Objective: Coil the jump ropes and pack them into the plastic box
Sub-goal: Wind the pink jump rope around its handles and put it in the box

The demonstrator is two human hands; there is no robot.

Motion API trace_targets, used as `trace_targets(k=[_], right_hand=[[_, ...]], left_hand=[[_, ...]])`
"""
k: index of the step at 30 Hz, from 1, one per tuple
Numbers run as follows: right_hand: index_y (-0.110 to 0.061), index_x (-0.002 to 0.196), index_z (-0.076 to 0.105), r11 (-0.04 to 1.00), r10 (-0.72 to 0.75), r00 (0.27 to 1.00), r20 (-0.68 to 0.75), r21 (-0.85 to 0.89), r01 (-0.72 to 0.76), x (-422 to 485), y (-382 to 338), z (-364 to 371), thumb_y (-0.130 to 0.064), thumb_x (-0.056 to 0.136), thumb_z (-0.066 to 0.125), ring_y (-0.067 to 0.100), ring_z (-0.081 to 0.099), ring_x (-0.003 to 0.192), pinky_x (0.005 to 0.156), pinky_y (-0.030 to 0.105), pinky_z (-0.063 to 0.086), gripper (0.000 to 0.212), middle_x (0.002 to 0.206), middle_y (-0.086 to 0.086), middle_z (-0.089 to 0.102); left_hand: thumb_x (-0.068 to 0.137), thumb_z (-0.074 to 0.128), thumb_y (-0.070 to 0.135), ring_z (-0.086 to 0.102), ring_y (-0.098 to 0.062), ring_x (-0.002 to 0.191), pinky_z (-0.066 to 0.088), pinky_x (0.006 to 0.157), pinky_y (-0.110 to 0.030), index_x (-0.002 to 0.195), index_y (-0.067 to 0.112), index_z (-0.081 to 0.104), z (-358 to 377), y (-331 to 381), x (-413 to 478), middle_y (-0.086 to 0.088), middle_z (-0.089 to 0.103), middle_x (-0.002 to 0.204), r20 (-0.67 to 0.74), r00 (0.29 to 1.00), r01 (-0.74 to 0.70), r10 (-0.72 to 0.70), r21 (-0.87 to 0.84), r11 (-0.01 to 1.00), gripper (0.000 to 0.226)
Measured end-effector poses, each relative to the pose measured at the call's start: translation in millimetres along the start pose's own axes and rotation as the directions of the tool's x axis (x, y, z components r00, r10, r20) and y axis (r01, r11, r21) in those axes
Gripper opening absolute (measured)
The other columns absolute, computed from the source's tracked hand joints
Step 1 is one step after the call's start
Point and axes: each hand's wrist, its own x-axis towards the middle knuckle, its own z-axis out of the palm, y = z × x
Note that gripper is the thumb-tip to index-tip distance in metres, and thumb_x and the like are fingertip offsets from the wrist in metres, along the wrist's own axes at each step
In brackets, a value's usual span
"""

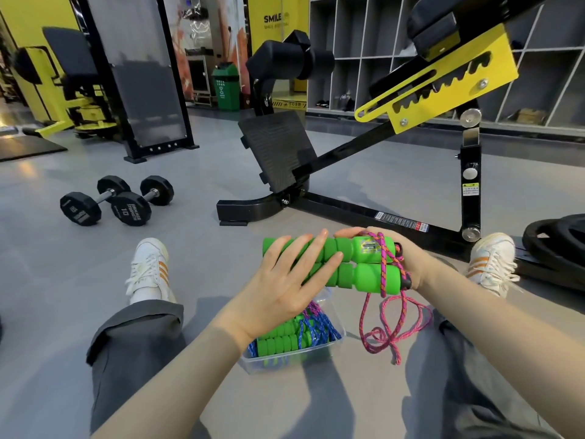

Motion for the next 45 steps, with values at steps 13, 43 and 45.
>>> trace_targets(k=[13,43,45], right_hand=[[-0.018,0.049,0.030,0.886,-0.239,0.844,-0.479,-0.463,-0.012,0,55,39,-0.014,0.099,0.024,0.007,0.014,0.031,0.041,0.022,0.034,0.051,0.035,-0.008,0.019],[-0.015,0.080,0.070,-0.026,-0.191,0.980,0.051,-0.999,0.047,-18,-85,87,-0.033,0.085,0.065,0.021,0.057,0.061,0.060,0.029,0.047,0.020,0.069,0.004,0.065],[-0.013,0.079,0.071,0.029,-0.148,0.986,0.076,-0.996,0.081,-13,-89,91,-0.032,0.083,0.067,0.019,0.045,0.051,0.049,0.025,0.039,0.020,0.060,0.002,0.058]], left_hand=[[0.090,0.042,-0.012,0.048,-0.038,0.114,0.043,0.091,-0.052,0.134,0.005,0.046,7,-5,-1,-0.024,0.045,0.131,-0.065,0.991,0.124,-0.120,0.048,0.991,0.047],[0.095,0.041,-0.004,0.050,-0.036,0.110,0.038,0.095,-0.049,0.127,0.006,0.052,5,-32,-39,-0.020,0.064,0.119,0.038,0.998,-0.046,0.041,0.162,0.986,0.035],[0.094,0.044,-0.002,0.049,-0.036,0.111,0.037,0.095,-0.049,0.128,0.007,0.051,4,-32,-39,-0.020,0.064,0.120,0.049,0.997,-0.067,0.060,0.156,0.986,0.036]])
